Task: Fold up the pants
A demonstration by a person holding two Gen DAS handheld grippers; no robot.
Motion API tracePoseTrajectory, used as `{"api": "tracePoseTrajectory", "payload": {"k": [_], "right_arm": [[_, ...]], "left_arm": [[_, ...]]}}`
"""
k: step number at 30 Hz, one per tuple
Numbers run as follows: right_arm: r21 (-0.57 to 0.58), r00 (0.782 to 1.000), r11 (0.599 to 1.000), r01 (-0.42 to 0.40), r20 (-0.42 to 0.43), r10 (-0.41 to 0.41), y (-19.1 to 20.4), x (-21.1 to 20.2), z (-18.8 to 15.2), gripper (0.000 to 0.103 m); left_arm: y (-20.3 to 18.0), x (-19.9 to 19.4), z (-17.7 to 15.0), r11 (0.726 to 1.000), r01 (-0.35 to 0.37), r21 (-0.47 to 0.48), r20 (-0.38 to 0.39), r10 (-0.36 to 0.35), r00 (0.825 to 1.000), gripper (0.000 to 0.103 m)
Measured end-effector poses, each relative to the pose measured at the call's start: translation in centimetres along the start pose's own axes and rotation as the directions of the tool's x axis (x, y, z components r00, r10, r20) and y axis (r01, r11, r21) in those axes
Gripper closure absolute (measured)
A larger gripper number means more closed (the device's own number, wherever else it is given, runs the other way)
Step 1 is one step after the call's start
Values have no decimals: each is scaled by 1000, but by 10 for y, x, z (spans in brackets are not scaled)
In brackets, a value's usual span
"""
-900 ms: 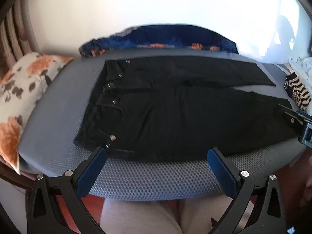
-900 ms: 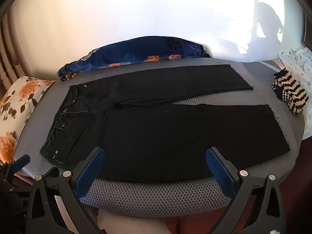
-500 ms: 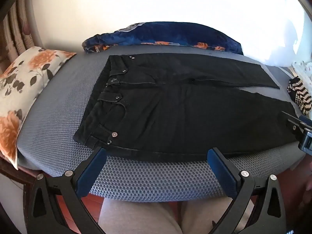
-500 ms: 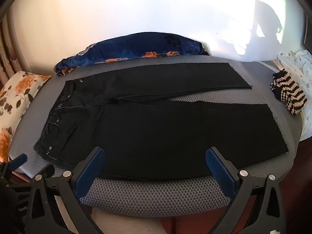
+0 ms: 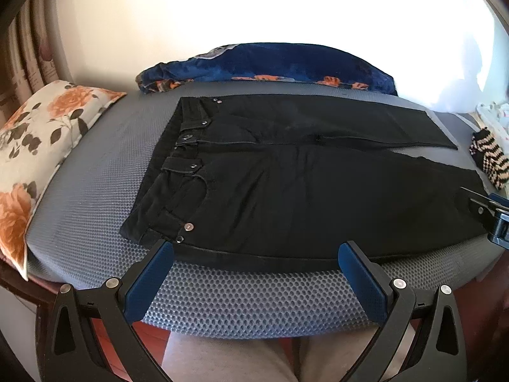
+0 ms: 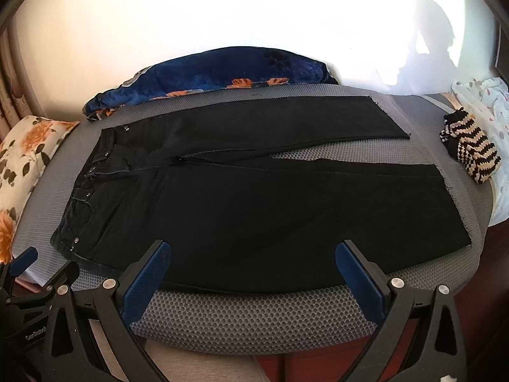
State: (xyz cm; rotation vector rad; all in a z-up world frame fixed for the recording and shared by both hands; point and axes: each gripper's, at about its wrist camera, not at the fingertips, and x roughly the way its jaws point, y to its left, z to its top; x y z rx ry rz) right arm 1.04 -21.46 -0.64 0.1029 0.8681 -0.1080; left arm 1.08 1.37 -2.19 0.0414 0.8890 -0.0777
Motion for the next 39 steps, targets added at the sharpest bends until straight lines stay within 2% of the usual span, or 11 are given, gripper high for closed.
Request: {"api": "tracePoseTrajectory", "payload": {"k": [3,9,17,39], "right_arm": [[-4,1000,1000,-4,-10,4,-1,3,0,0],[-8,1000,1000,-6,-17,6,0,6,-1,0],[-13,1000,1000,-11,-25,11,1,9,-3,0],[-30,999,999,-22,-26,22,6,9,-4,0]], "left_arm": [[-4,4,-1,999,35,19,-36,-35,999,1],[-10,5,-1,999,-3,52,-33,5,999,1],[-5,7,0,1000,-6,18,-48,7,999,1],[-3,10,-1,1000,-16,6,-68,17,998,1]]}}
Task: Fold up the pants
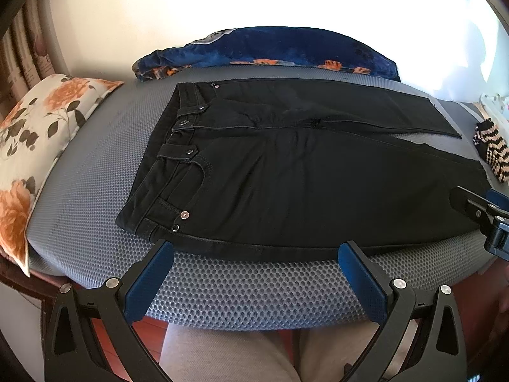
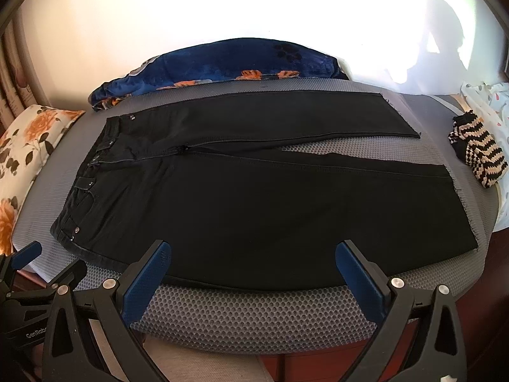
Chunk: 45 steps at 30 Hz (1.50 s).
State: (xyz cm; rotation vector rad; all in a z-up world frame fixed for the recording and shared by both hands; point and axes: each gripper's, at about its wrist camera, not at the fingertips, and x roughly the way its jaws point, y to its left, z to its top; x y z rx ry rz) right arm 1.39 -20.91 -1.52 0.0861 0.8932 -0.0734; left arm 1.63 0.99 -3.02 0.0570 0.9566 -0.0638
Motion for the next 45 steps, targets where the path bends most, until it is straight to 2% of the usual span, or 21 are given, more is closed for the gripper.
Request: {"api": "tracePoseTrajectory", "payload": {"k": [27,32,35,37,39,41,42,44,45], "right_arm": [[-7,1000,1000,0,-2,0,3,4,5,0],[-2,1000,1000,-24,3,24,1,9,15,0],[-6,998,998,-62,23,62,0,11,27,0],[-5,992,993,-117,48,117,-1,11,38,0],[-15,987,989,-144,70,145,-1,14,51,0],[-23,983,986,-163,83,165,2,19,63,0],[-27,979,983,-183,89,185,3,23,72,0],[-31,975,980,-199,93,201,5,32,87,0],[-31,975,979,-200,90,202,7,38,94,0]], "left_arm": [[9,4,8,1000,-2,-15,-5,1,1000,1],[25,12,27,999,-8,-33,-1,8,1000,1],[45,20,46,998,3,-67,1,-3,1000,1],[61,26,62,996,10,-91,16,-8,1000,1],[77,35,80,996,18,-92,39,-14,999,5],[93,47,99,996,25,-89,41,-21,999,19],[100,54,107,995,33,-91,35,-30,999,21],[118,72,128,991,81,-107,26,-79,997,34],[128,82,138,986,114,-122,16,-112,994,34]]}}
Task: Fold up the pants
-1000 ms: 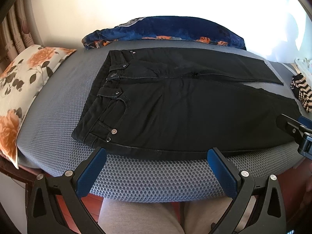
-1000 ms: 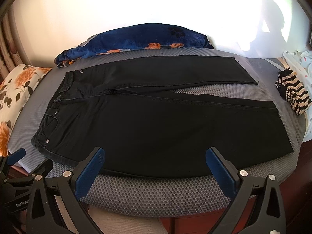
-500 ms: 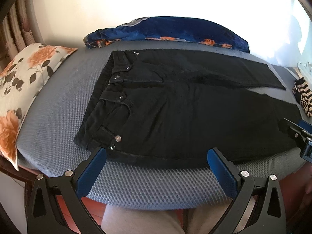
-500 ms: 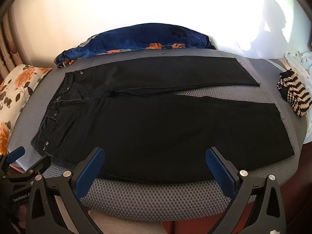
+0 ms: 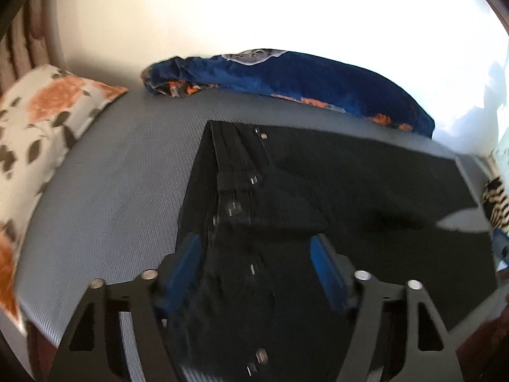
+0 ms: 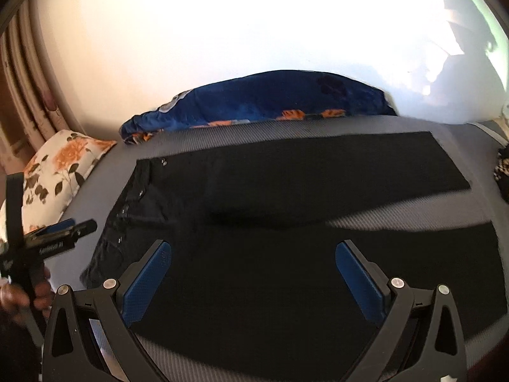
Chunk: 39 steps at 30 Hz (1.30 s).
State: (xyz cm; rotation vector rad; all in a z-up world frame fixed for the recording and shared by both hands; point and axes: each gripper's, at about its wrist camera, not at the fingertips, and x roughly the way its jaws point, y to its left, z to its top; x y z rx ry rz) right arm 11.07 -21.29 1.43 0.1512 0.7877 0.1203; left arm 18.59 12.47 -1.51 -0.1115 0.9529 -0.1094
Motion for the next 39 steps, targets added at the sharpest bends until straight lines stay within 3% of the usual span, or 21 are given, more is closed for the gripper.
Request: {"api": "tracePoseTrajectory", "payload": {"k": [2,4,7,10,13,15,19,24,29,33,39], "right_arm": [[-3,1000,1000,12,-4,-12,2,16,14,0],[-3,1000,1000,18,-14,-18,3,32,25,0],[-1,999,1000,28,-27,-28,4,56,35,0],[-3,998,999,36,-48,-36,6,79,42,0],[7,996,999,37,-77,-37,6,100,43,0],[10,994,999,41,-99,-40,7,114,45,0],[-4,991,998,56,-125,-56,9,134,47,0],[-6,990,999,45,-137,-45,12,154,53,0],[-10,990,1000,26,-137,-28,15,169,62,0],[-18,991,1000,12,-132,-14,16,179,70,0],[-43,993,999,-7,-121,2,15,189,81,0]], "left_arm": [[20,16,21,995,86,-46,-12,-87,996,43],[42,34,41,979,169,-112,-24,-173,985,44],[75,68,70,931,280,-233,-43,-298,954,46],[98,99,88,886,339,-317,-58,-375,925,49],[119,129,97,838,365,-406,-78,-429,900,60],[128,146,101,812,378,-444,-89,-460,884,61],[131,164,106,821,383,-422,-116,-468,876,61],[128,177,115,813,416,-408,-116,-498,859,61],[109,188,129,801,473,-368,-134,-549,825,61],[95,194,138,776,544,-321,-153,-609,778,61],[83,216,153,790,530,-308,-168,-594,787,61]]}}
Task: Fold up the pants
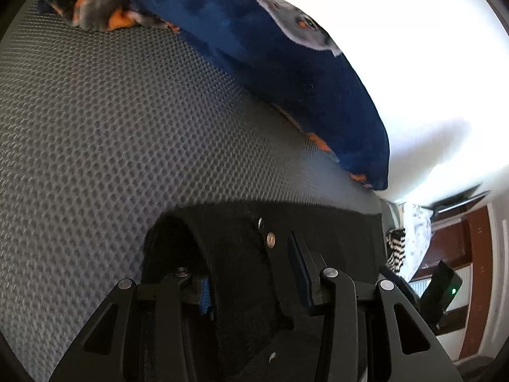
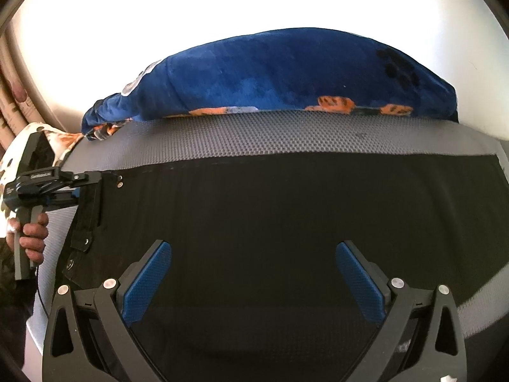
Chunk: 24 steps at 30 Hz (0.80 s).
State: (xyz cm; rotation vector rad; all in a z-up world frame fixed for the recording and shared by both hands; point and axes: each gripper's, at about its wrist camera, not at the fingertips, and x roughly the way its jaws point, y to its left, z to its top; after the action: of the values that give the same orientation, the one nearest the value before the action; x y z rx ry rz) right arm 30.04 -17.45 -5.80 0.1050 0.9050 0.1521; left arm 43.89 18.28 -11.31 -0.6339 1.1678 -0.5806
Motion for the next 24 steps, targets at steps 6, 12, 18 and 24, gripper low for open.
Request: {"api": "tracePoseTrajectory", "payload": {"k": [6,12,18,24], "right_arm": [[-57,998,996,-62,-15,61,-3,11,13,0],[-199,981,963,-181,-102,163,-6,32,41,0],[-445,959,854,-269,-201,198,4,49,77,2],[-532,890,729,-431,-384,246,13,74,111,7]], "left_arm": [[-12,15,0,998,-54,21,37,53,998,95],[-42,-11,-19,996,-10,86,127,-1,992,95],[-98,-42,-49,967,21,254,179,-68,982,95],[-110,-65,-74,954,40,298,186,-100,977,95]]}}
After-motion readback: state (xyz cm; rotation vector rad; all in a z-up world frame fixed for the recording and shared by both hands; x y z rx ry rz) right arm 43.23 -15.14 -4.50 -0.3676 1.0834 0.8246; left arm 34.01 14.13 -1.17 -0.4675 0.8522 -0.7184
